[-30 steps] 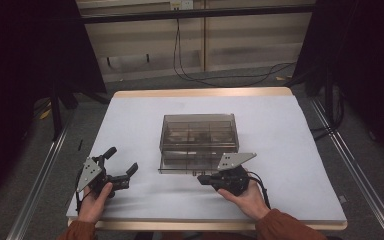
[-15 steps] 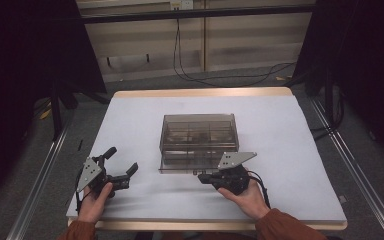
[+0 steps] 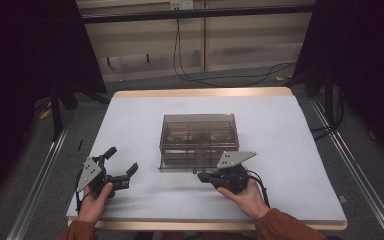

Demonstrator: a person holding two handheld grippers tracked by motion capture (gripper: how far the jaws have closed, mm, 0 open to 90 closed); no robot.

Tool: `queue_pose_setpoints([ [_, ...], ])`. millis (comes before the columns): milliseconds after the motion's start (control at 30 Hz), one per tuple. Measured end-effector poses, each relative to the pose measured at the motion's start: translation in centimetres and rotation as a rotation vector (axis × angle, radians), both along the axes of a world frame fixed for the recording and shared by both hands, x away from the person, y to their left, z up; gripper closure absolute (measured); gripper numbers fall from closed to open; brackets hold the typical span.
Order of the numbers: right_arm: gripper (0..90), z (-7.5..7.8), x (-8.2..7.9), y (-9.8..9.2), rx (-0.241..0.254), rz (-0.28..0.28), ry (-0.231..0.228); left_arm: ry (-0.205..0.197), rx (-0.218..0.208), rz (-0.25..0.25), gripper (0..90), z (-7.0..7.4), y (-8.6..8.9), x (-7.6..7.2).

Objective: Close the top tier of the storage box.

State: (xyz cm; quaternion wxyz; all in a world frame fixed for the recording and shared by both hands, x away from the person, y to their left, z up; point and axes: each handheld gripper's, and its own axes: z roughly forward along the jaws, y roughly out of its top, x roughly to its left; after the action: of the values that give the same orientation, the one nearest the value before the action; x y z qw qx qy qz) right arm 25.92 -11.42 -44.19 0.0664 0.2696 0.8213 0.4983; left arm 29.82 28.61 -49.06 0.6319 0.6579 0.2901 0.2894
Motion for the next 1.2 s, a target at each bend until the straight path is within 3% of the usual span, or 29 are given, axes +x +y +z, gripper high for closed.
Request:
queue_pose_setpoints([
  [1200, 90.0, 0.06, 0.43, -0.06, 0.028, -0.028, -0.002, 0.000, -0.001, 0.001, 1.1, 0.00, 0.01, 0.01],
])
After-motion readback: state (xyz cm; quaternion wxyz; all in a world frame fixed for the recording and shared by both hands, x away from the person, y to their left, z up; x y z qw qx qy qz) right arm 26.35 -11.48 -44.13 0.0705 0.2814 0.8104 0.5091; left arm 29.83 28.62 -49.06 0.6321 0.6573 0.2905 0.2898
